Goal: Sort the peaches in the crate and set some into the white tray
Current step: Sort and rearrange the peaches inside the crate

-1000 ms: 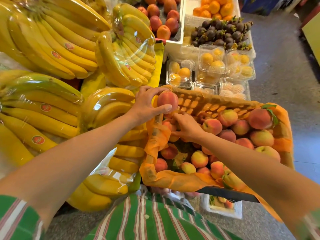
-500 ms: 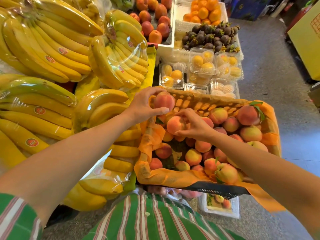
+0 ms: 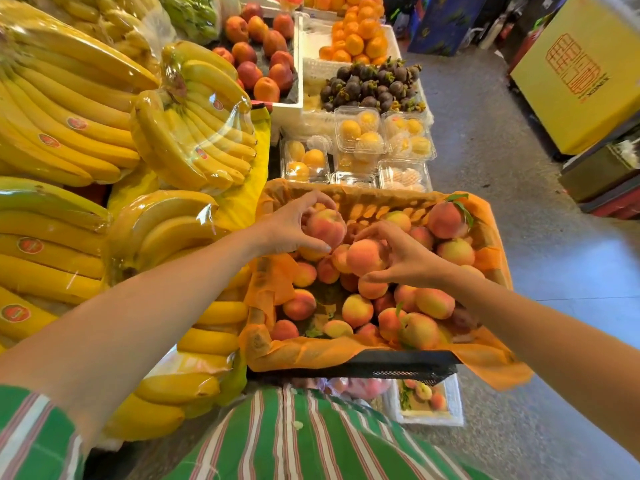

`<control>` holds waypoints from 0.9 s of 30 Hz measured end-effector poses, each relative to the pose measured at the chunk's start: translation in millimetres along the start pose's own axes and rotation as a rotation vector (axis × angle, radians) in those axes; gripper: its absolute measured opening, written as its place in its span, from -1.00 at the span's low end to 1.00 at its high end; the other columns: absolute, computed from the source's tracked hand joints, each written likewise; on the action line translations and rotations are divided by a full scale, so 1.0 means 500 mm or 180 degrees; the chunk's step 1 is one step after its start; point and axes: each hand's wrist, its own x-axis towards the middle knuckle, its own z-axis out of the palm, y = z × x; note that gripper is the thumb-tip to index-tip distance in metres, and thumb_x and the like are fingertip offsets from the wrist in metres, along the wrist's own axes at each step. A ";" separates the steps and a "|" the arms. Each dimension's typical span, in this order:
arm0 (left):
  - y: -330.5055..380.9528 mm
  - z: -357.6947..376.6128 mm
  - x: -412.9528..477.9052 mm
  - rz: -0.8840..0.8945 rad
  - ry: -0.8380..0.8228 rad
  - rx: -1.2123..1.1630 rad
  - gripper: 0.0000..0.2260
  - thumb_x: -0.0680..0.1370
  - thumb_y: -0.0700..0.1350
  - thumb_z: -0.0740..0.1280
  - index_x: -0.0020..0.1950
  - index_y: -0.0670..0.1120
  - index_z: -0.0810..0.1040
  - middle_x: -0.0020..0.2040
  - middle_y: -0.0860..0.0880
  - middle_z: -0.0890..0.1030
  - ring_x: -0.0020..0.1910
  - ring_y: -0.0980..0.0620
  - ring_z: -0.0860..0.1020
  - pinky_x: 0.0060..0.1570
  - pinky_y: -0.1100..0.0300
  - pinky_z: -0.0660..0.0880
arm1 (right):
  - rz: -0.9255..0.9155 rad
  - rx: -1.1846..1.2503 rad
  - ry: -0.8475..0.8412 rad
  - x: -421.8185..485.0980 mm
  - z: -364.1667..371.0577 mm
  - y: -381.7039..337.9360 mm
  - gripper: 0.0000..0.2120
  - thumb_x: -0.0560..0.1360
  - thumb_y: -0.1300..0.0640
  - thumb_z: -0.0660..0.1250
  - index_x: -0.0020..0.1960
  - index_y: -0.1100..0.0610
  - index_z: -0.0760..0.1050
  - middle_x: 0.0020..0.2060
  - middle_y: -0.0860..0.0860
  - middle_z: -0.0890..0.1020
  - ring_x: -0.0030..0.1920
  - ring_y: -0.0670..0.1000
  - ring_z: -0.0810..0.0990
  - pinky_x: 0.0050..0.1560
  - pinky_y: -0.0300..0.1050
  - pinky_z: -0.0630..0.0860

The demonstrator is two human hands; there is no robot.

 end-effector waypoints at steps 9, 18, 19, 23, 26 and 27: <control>0.018 0.085 0.047 -0.0541 -0.1926 0.2116 -0.33 0.35 0.10 0.54 0.37 0.02 0.33 0.29 0.01 0.42 0.21 0.01 0.42 0.21 0.03 0.45 | 0.0455 -0.0482 -0.0725 -0.103 -0.011 0.029 -0.42 0.31 -0.07 0.55 0.25 -0.06 0.42 0.13 -0.18 0.49 0.11 -0.21 0.46 0.05 -0.46 0.38; -0.057 0.176 0.050 -0.0562 -0.2174 0.2818 -0.33 0.37 0.00 0.54 0.41 0.03 0.33 0.06 -0.01 0.39 0.01 0.00 0.39 -0.09 0.13 0.39 | 0.0259 -0.1174 -0.0924 -0.101 0.011 0.048 -0.38 0.30 -0.15 0.52 0.26 0.03 0.42 0.11 -0.02 0.54 0.04 -0.05 0.43 0.01 -0.15 0.40; -0.065 0.184 0.051 -0.0556 -0.2196 0.2953 -0.32 0.37 0.01 0.53 0.42 0.02 0.32 0.11 -0.04 0.42 0.05 -0.03 0.42 -0.06 0.11 0.42 | 0.0262 -0.1226 -0.0963 -0.100 0.013 0.047 -0.38 0.30 -0.16 0.52 0.26 0.04 0.42 0.11 -0.01 0.55 0.05 -0.02 0.45 0.03 -0.10 0.42; -0.093 0.194 0.054 -0.0549 -0.2109 0.3266 -0.30 0.39 -0.02 0.51 0.45 -0.07 0.29 0.31 -0.12 0.46 0.25 -0.13 0.46 0.16 0.02 0.47 | 0.0217 -0.1370 -0.1160 -0.090 0.021 0.040 -0.39 0.32 -0.18 0.50 0.26 0.04 0.40 0.04 0.01 0.56 0.01 0.03 0.48 0.00 0.00 0.46; -0.100 0.188 0.051 -0.0493 -0.1929 0.3277 -0.35 0.45 -0.02 0.46 0.47 -0.09 0.29 0.35 -0.11 0.45 0.28 -0.12 0.45 0.18 0.04 0.47 | 0.0183 -0.1367 -0.1283 -0.083 0.025 0.029 -0.40 0.36 -0.12 0.50 0.28 0.08 0.39 0.03 0.01 0.53 0.00 0.01 0.45 -0.01 -0.04 0.42; -0.099 0.186 0.050 -0.0498 -0.1938 0.3249 -0.36 0.46 -0.02 0.44 0.48 -0.09 0.28 0.35 -0.11 0.45 0.28 -0.11 0.45 0.18 0.05 0.46 | 0.0170 -0.1335 -0.1319 -0.080 0.028 0.027 -0.41 0.36 -0.10 0.50 0.28 0.08 0.40 0.06 0.02 0.54 0.02 0.03 0.47 0.01 -0.02 0.44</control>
